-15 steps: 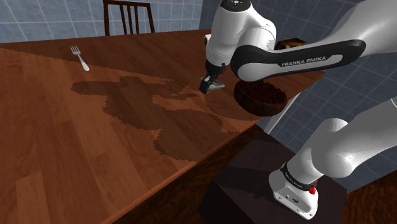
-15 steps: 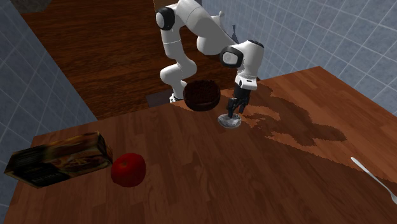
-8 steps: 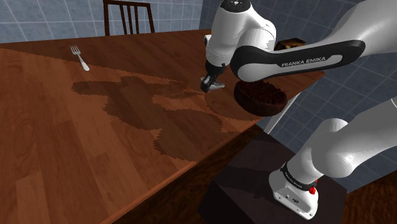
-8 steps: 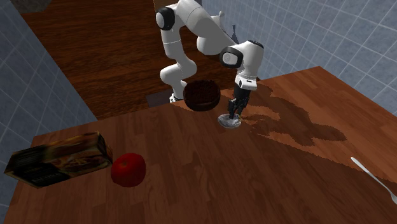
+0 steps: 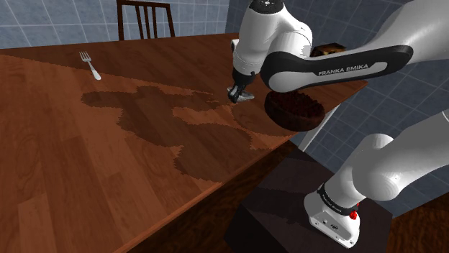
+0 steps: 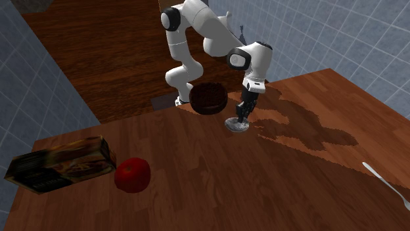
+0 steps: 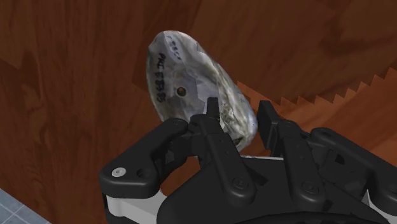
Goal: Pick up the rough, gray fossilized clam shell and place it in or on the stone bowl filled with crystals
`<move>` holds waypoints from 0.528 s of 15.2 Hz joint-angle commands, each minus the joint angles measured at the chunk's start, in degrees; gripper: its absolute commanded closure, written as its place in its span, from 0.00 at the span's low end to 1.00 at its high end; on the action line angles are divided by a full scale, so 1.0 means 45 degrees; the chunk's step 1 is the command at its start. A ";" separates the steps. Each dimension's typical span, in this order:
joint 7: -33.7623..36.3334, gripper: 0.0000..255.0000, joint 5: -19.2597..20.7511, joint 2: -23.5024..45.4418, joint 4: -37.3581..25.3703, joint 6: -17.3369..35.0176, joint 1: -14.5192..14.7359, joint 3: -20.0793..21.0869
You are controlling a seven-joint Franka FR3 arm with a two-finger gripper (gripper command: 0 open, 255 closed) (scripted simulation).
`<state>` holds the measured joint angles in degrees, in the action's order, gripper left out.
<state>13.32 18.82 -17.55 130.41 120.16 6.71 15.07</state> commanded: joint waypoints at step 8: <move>-0.0462 1.00 -0.0246 -0.0232 -0.0953 -0.1110 0.0049 -0.0055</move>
<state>11.54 17.89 -18.45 126.91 116.07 6.88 14.81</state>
